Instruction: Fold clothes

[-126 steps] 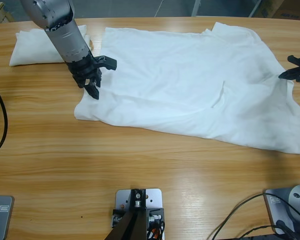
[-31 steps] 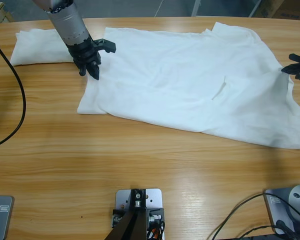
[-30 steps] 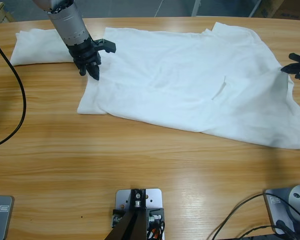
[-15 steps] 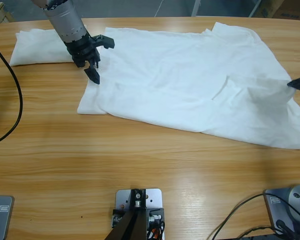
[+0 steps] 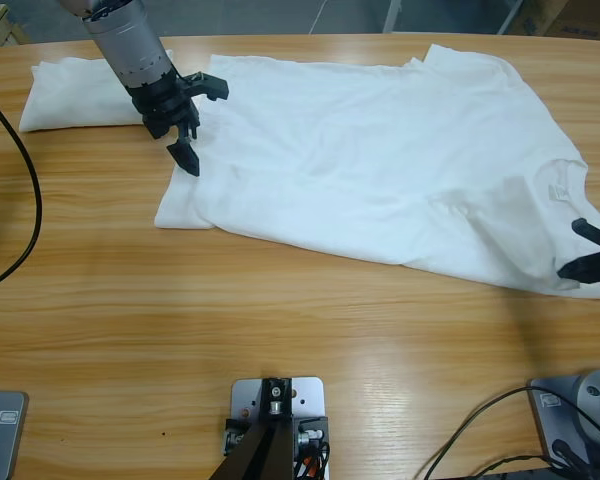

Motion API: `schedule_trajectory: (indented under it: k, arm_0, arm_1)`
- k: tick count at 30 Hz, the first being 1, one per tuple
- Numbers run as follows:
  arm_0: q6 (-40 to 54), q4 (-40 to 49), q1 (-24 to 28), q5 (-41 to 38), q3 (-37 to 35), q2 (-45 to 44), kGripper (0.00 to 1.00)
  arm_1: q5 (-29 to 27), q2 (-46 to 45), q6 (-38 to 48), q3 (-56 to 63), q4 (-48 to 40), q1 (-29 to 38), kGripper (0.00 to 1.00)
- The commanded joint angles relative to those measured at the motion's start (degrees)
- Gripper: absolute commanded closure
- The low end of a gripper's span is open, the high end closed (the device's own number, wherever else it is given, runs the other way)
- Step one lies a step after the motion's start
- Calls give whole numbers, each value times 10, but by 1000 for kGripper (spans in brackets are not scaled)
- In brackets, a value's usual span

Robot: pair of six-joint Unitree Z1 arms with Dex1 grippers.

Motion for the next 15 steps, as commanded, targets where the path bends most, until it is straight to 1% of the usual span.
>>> schedule_trajectory:
  k: [1, 2, 3, 5, 7, 9, 10, 13, 15]
  arm_0:
    - [-8, 7, 4, -15, 36, -24, 36]
    - [-8, 6, 5, -16, 40, -26, 36]
    - [-8, 6, 5, -16, 43, -27, 36]
    - [-8, 6, 5, -22, 50, -27, 36]
    - [-8, 6, 5, -28, 56, -29, 36]
    - [-7, 6, 5, -32, 61, -32, 36]
    - [-7, 6, 4, -36, 63, -34, 36]
    - [-7, 6, 5, -58, 79, -48, 36]
    - [-7, 6, 6, -92, 101, -63, 36]
  arm_1:
    - [-83, 94, 78, -33, 50, 49, 589]
    - [-90, 97, 95, -34, 52, 54, 109]
    - [-98, 91, 116, -35, 54, 60, 3]
    - [-114, 63, 139, -40, 64, 63, 0]
    - [-126, 12, 141, -44, 59, 63, 0]
    - [-123, -24, 122, -60, 42, 63, 0]
    - [-118, -25, 106, -67, 26, 63, 0]
    - [-75, 19, 38, -63, -70, 64, 0]
    - [-43, 87, 4, -56, -140, 67, 22]
